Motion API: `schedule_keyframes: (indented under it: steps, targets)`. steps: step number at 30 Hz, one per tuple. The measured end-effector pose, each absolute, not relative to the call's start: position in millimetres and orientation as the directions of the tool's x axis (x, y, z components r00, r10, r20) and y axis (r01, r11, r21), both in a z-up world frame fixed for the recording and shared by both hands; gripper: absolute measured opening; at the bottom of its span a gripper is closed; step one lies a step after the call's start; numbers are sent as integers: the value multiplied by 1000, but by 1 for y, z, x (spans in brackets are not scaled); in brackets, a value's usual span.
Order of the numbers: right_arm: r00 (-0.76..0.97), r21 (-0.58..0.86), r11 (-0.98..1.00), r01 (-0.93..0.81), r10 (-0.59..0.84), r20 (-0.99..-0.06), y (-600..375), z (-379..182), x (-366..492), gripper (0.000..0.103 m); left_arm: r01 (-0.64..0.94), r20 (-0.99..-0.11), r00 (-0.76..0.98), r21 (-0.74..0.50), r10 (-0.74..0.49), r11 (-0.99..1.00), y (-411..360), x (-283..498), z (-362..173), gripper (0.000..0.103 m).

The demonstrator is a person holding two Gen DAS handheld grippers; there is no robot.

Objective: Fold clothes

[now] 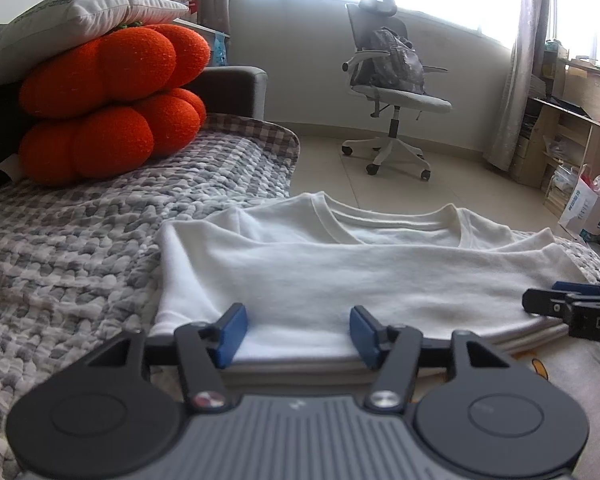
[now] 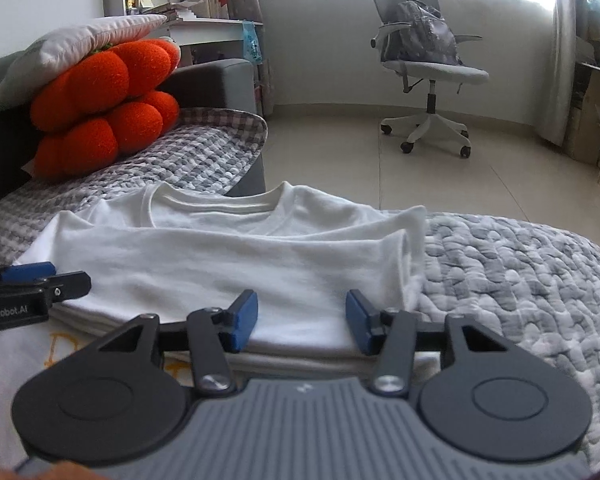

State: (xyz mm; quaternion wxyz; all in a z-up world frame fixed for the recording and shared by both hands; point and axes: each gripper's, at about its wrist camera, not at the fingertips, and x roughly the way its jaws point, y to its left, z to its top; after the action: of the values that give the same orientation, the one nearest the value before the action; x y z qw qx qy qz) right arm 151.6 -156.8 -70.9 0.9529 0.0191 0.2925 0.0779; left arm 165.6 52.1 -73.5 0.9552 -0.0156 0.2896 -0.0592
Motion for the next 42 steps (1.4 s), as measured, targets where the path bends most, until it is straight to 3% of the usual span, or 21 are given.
schedule_keyframes:
  steps: [6, 21, 24, 27, 34, 42]
  targets:
    - [817, 76, 988, -135, 155, -555, -159, -68, 147, 51, 106, -548, 827, -66, -125, 992, 52, 164, -73, 60]
    - [790, 154, 971, -185, 240, -565, -153, -38, 121, 68, 49, -560, 819, -149, -125, 988, 56, 150, -52, 72]
    - [770, 182, 964, -193, 264, -581, -151, -34, 113, 68, 42, -578, 810, -117, -102, 992, 55, 142, -45, 72]
    - [749, 209, 958, -195, 282, -600, -151, -30, 104, 69, 42, -595, 800, -75, -79, 996, 55, 129, -39, 81]
    - [700, 272, 947, -168, 309, -644, -158, -27, 80, 72, 37, -671, 740, -42, -55, 998, 71, 98, -36, 82]
    - [660, 312, 940, -137, 322, -678, -170, -34, 51, 72, 53, -696, 717, -6, -42, 999, 87, 64, -40, 84]
